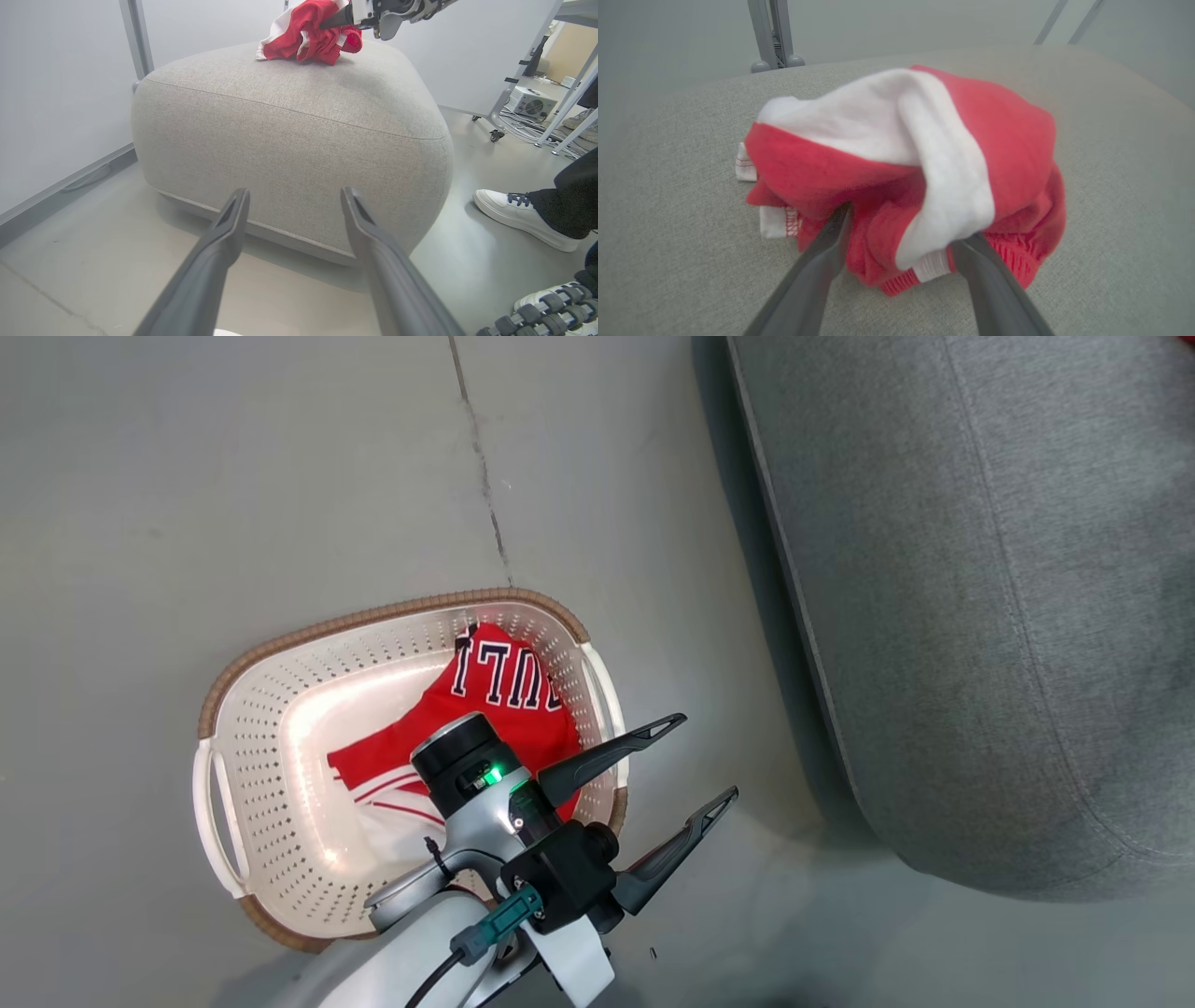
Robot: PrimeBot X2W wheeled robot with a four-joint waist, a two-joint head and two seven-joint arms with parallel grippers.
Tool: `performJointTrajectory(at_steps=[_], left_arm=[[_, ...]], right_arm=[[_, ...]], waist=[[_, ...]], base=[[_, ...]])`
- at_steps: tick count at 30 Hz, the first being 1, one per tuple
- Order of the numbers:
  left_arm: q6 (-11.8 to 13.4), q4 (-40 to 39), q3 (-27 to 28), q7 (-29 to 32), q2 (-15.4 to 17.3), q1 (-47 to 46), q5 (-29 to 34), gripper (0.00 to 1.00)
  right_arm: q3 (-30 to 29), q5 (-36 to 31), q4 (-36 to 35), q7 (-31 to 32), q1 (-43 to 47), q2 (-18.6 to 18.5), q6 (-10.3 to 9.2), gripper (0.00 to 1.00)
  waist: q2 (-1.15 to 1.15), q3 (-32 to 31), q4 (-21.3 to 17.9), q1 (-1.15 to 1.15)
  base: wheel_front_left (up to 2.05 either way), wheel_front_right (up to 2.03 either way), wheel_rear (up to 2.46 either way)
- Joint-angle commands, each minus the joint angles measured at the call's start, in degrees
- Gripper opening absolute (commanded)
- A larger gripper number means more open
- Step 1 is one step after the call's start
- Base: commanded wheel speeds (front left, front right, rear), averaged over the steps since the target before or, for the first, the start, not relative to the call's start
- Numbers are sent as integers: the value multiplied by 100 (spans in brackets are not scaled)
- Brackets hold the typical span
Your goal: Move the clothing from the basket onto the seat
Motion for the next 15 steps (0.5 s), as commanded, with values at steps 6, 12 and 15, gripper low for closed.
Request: performJointTrajectory(at_steps=[6,12,15], left_arm=[[-8,63,14,0,-151,133,-85,100],[-8,87,68,0,-344,355,-142,100],[-8,85,230,0,-448,508,-180,100]], right_arm=[[668,11,-194,-62,412,65,1,100],[1334,51,-508,-121,783,-8,1,100],[1612,207,-911,-144,944,-35,1,100]], waist=[[0,-538,-94,0],[0,-1132,-180,0],[0,-1429,-209,0]], base=[[0,0,0],[0,0,0],[0,0,0]])
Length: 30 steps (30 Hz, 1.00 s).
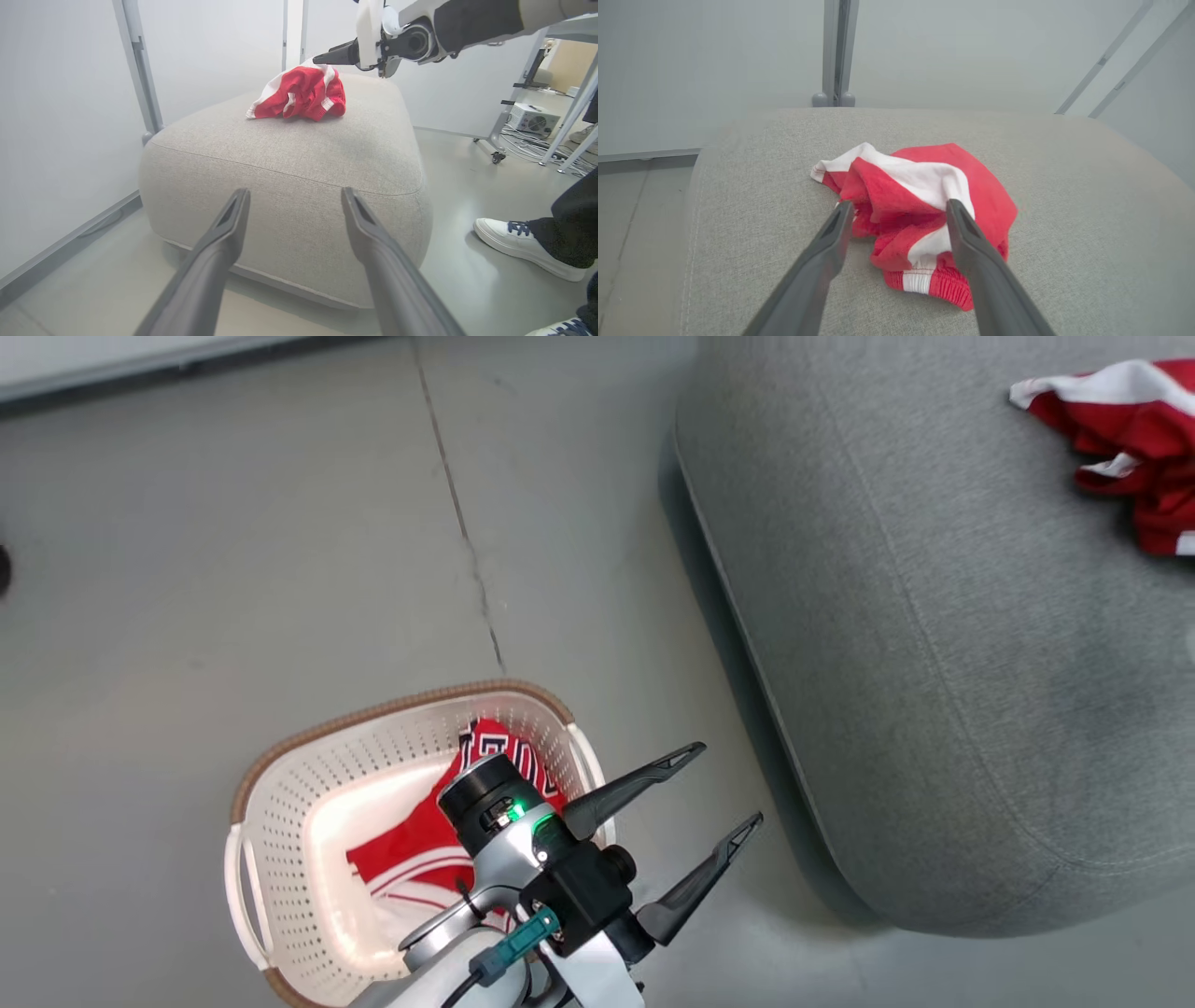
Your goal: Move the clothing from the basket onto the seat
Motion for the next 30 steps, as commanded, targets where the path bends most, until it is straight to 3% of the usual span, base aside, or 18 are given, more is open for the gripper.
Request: performJointTrajectory(at_steps=[1,8,12,13,16,21,30], left_arm=[[-8,-4,131,0,-50,144,-46,100],[-8,-72,440,0,-256,484,-36,100],[-8,-105,568,0,-381,650,-35,100],[-8,-105,568,0,-381,650,-35,100],[-8,-131,622,0,-419,766,-27,100],[-8,-162,737,0,-500,936,-45,100],[-8,-230,944,0,-587,1270,-83,100]], right_arm=[[114,151,-268,-44,149,-65,1,100],[111,421,-2017,-45,688,-437,1,100],[-124,523,-3259,-46,1264,-438,1,100],[-124,523,-3259,-46,1264,-438,1,100],[-404,692,-4121,-47,1701,-355,1,100],[-731,372,-5270,-47,2470,-137,1,100],[-866,-131,-6307,-47,3737,715,1,100]], waist=[[0,-402,-64,0],[0,-980,30,0],[0,-1280,167,0],[0,-1280,167,0],[0,-1459,296,0],[0,-1678,559,0],[0,-2027,1077,0]], base=[[0,0,0],[0,0,0],[0,0,0],[0,0,0],[0,0,0],[0,0,0],[0,0,0]])
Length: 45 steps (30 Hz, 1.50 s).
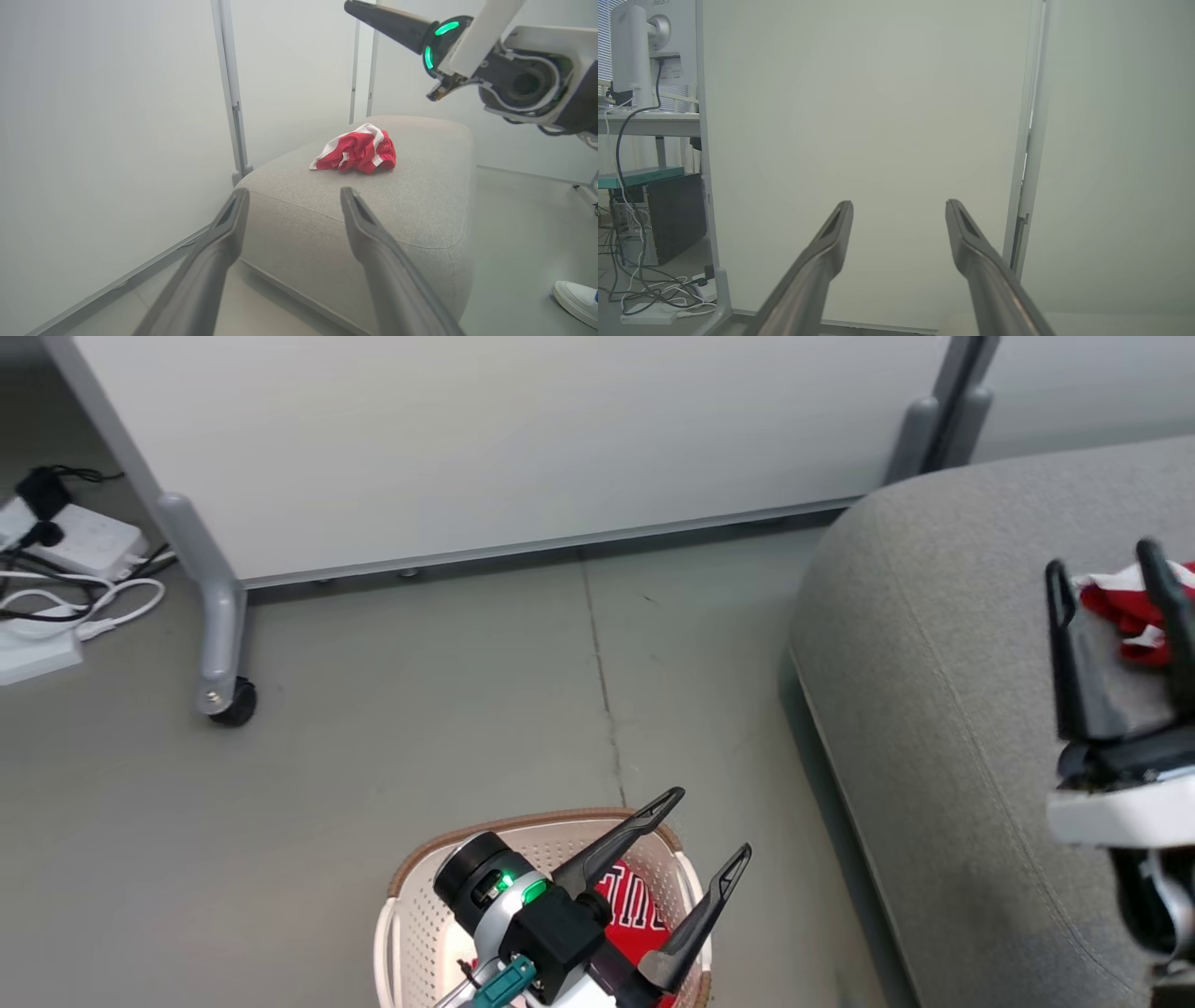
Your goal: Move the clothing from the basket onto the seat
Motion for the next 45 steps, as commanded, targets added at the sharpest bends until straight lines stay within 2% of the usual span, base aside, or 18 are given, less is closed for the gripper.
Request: performJointTrajectory(at_steps=[1,8,14,21,24,27,35,45], left_arm=[[-8,-19,42,0,22,63,5,100],[-8,-17,354,0,-7,315,-27,100],[4,-76,967,0,-28,623,5,100],[396,-228,1746,0,-36,965,-204,100],[589,-196,2073,0,-36,1059,-286,100],[723,-173,2345,0,-38,1149,-375,100],[760,-84,2553,0,-37,1267,-402,100],[842,-5,2517,0,-36,1241,-476,100]], right_arm=[[-19,-61,-75,-26,171,93,1,100],[113,-251,-171,-27,907,686,1,100],[47,-380,-171,-27,1375,1047,1,100],[-62,-593,-102,-27,1784,1324,1,100],[-54,-866,52,-27,1908,1375,1,100],[-200,-828,215,-27,2020,1452,1,100],[-193,-1073,414,-28,2197,1530,1,100],[-126,-935,484,-27,2136,1535,1,100]], waist=[[0,-127,168,0],[0,-361,528,0],[0,-472,874,0],[0,-522,1190,0],[0,-530,1289,0],[0,-542,1355,0],[0,-530,1448,0],[0,-492,1411,0]], base=[[0,0,0],[0,0,0],[0,0,0],[0,0,0],[0,0,0],[0,0,0],[0,0,0],[0,0,0]])
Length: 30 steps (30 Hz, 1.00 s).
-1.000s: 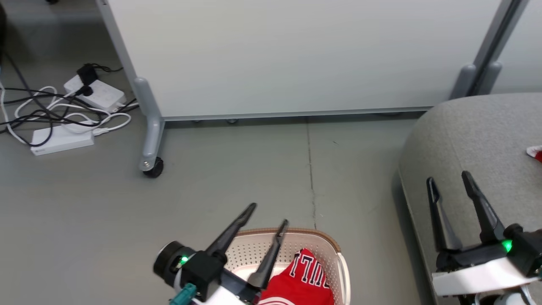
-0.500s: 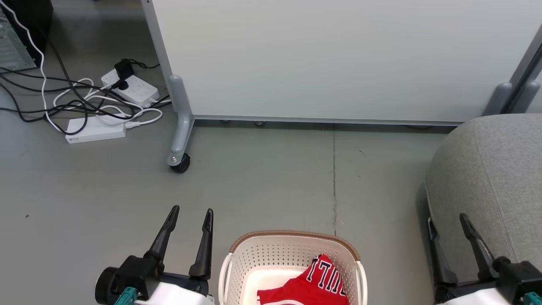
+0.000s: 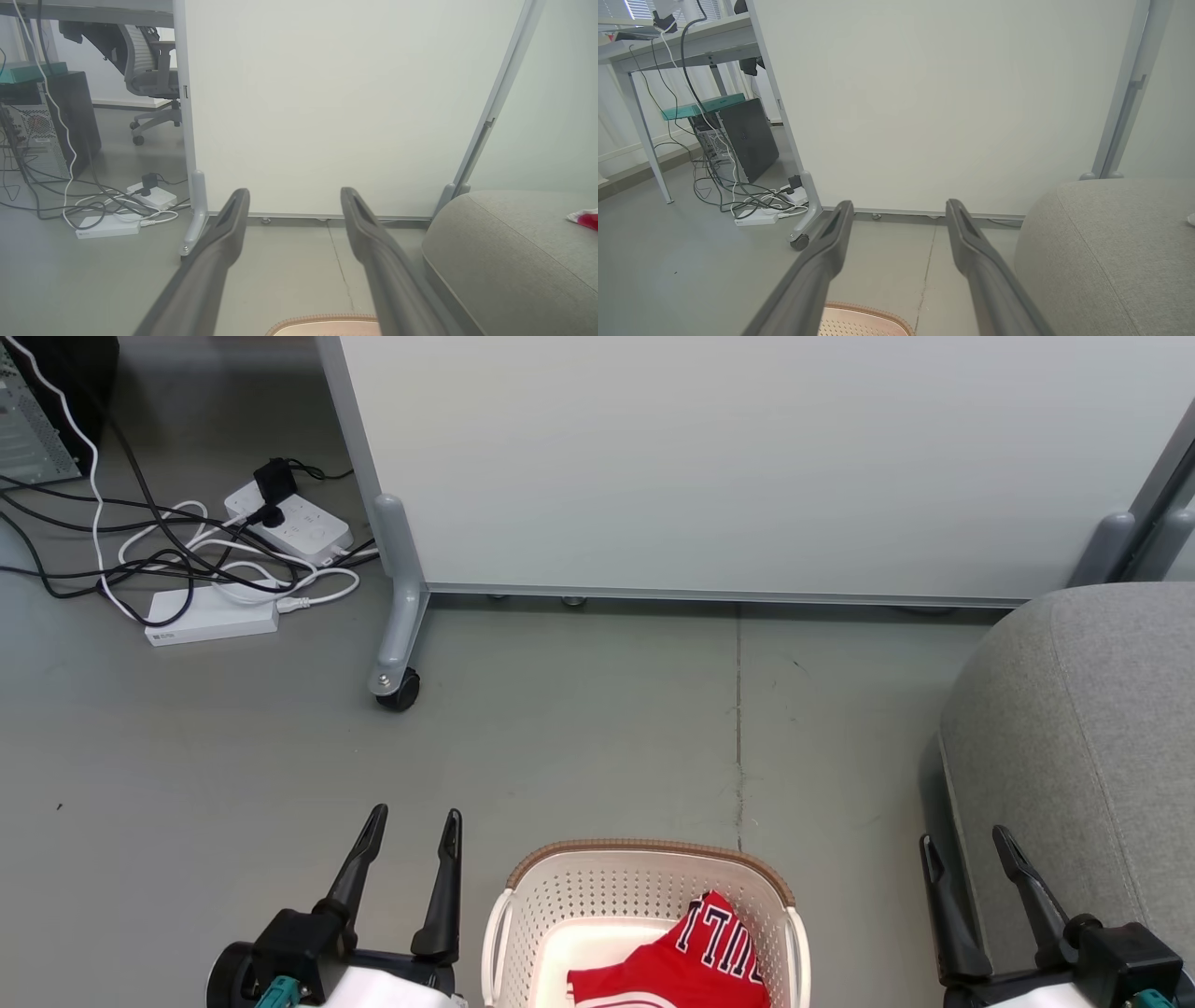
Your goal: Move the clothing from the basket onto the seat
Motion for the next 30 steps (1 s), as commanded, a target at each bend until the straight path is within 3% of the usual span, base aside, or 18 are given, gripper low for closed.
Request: performJointTrajectory(at_steps=[1,24,30], left_arm=[[-23,28,-3,0,19,-27,-36,100],[-102,34,-105,0,18,-83,-73,100],[-129,1,-145,1,17,-197,-121,100]], right_arm=[[2,35,17,-28,-19,-19,1,100],[41,-23,37,-28,-103,-18,1,100],[-268,-117,-86,-28,-320,-25,1,100]], waist=[[0,2,-11,0],[0,64,-52,0],[0,330,-150,0]], base=[[0,0,0],[0,0,0],[0,0,0]])
